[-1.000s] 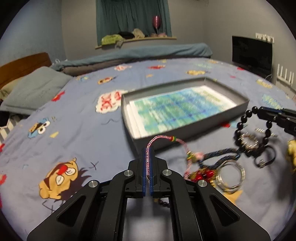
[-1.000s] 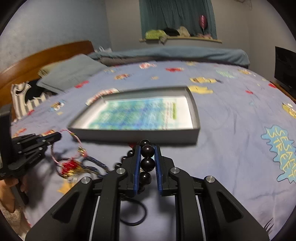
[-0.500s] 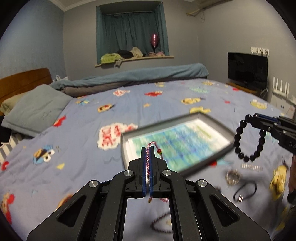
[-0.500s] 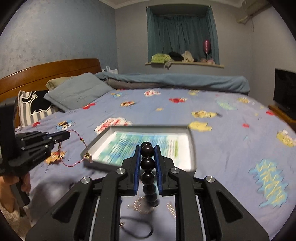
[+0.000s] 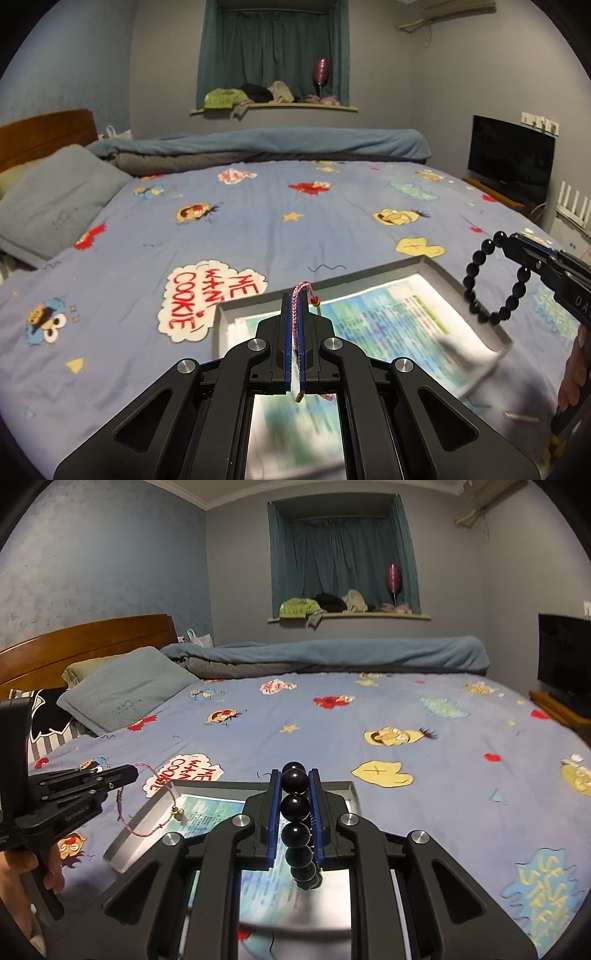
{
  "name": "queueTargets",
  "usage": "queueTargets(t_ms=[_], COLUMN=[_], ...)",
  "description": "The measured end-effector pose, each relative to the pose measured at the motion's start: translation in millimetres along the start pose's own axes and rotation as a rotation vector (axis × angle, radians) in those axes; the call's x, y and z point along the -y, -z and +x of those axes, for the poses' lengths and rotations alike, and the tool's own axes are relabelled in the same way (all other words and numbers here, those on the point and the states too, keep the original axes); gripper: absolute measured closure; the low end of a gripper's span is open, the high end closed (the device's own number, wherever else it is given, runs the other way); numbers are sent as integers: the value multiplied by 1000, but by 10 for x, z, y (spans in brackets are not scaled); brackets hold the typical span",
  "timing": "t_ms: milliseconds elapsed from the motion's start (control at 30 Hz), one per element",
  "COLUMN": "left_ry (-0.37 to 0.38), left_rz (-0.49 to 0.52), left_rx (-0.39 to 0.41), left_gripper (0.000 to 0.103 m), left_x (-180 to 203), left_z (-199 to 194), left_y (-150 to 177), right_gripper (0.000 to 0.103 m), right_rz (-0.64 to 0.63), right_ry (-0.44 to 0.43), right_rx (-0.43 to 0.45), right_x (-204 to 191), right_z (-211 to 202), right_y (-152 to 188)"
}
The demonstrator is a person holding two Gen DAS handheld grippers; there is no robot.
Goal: Organize jewelry
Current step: 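Carry both bracelets into the gray box and open both tools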
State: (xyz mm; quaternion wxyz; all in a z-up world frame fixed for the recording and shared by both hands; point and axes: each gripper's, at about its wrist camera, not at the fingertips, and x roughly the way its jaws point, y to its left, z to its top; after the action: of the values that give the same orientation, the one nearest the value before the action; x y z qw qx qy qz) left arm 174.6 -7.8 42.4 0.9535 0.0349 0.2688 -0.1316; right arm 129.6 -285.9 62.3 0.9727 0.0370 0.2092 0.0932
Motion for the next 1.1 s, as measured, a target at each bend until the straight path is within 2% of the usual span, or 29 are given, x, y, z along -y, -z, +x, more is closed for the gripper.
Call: queueTargets(t_ms=[167,367,633,800,1100], left_ry=[4,-21,-36,-84,-116], left_rz=[-35,-85,-90,-113,-139], left_rx=[-62,-157,-176,-212,-246], left_gripper=[100,100,100,100,99], left_x=[-65,-233,-251,-345,-436], left_z=[422,748,777,819,847], left_y=[63,229,277,319,337], right_gripper=[89,89,89,89,89], right_rz=[25,35,59,65,69], right_ry=[-26,10,70,97,105], right_rx=[-44,-107,-173,-206,-240], right_x=[51,149,246,271,294], right_z=[356,628,761,803,859], right_y=[66,161,227,258,298])
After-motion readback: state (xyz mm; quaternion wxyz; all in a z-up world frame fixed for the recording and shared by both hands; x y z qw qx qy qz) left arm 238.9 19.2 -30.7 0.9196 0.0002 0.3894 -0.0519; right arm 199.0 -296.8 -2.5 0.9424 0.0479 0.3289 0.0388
